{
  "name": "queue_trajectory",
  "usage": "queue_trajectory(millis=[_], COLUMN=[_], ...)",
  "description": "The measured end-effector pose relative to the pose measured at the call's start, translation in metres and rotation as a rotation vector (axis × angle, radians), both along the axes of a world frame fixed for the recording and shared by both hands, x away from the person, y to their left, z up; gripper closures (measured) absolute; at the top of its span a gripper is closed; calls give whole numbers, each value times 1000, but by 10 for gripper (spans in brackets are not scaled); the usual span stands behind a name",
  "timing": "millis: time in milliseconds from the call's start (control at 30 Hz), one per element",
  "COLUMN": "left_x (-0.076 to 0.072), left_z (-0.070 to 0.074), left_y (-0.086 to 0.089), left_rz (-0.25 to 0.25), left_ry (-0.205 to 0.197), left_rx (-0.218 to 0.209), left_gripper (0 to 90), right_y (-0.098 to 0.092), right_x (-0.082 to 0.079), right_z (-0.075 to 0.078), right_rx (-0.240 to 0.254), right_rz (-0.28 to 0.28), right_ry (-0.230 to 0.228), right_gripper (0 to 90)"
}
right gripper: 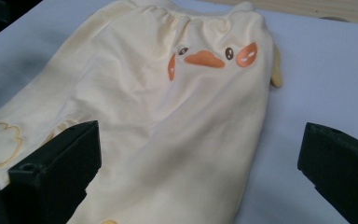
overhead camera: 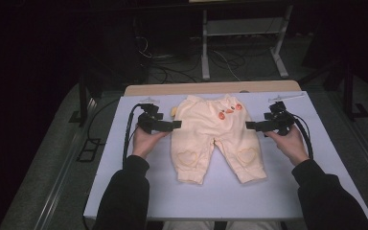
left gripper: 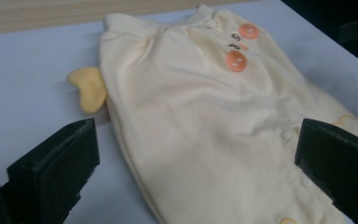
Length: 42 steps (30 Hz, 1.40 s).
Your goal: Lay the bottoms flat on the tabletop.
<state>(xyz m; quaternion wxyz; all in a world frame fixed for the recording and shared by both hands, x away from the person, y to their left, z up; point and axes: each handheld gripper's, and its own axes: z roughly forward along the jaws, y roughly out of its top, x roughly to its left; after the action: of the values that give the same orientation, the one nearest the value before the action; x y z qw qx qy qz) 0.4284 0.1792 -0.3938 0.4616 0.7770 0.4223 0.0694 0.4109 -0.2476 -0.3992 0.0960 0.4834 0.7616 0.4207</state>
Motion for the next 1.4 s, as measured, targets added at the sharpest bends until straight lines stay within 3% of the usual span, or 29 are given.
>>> queue_trajectory(millis=[333,800,1167,1400], left_x=[-24,-65,-101,-122], left_z=[5,-1,-8,-15], left_y=[-2,4,17,24], left_rz=[-19,-68,-81,-89], left_ry=[-30,-78,-123,-157], left_rx=[-19,-19,-52,-94], left_gripper=[0,0,0,0], right_y=[1,-2,-11,-14], right_x=[-24,-68,-102,-121], right_z=[-1,-1,-2,-10], right_rx=[-2,-8,24,32], right_rz=[20,58,44,50], right_ry=[-9,-74,-143,-142], right_gripper=[0,0,0,0])
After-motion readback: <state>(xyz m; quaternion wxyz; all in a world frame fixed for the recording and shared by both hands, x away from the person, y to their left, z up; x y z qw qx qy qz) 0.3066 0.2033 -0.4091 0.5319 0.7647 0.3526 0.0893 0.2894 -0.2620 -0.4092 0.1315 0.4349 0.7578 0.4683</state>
